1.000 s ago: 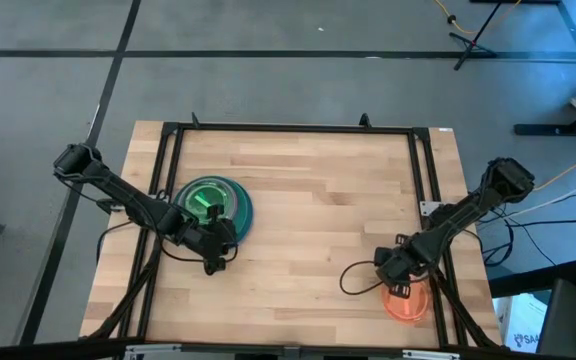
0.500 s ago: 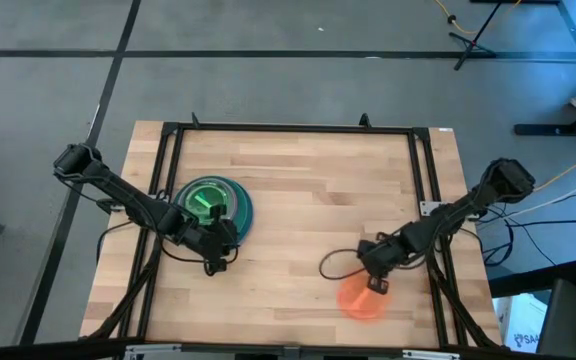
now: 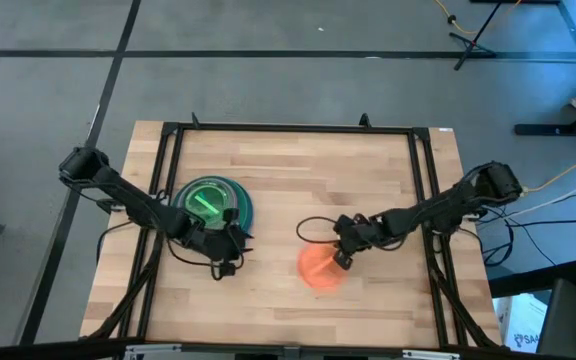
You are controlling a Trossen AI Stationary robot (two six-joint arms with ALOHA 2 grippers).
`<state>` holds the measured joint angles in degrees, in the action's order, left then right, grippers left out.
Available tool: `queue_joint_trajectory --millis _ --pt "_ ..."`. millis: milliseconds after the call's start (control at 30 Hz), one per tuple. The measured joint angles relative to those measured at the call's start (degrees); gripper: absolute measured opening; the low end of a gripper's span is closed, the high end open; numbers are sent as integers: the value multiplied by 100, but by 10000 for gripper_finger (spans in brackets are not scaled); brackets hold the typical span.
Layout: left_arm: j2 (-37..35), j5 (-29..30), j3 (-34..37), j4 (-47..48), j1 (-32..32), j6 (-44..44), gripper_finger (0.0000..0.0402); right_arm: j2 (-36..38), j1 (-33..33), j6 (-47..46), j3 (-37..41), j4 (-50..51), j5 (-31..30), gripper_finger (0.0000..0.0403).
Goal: Stack plastic plates
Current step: Stack the small orange plate on top of the small light green plate
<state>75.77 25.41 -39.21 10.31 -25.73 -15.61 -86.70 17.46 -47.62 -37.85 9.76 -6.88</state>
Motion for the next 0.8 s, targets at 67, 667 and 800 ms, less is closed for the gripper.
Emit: queue_joint_trajectory --millis 67,667,800 --pt "231 -120 1 -280 67 307 141 -194 -112 150 2 -364 -30 10" --pt "2669 -1518 -1144 -1650 317 2996 141 -430 -286 1381 0 -1710 -160 186" --pt "3072 -1550 -1528 -1665 308 3434 141 -424 -283 1577 0 -1724 -244 194"
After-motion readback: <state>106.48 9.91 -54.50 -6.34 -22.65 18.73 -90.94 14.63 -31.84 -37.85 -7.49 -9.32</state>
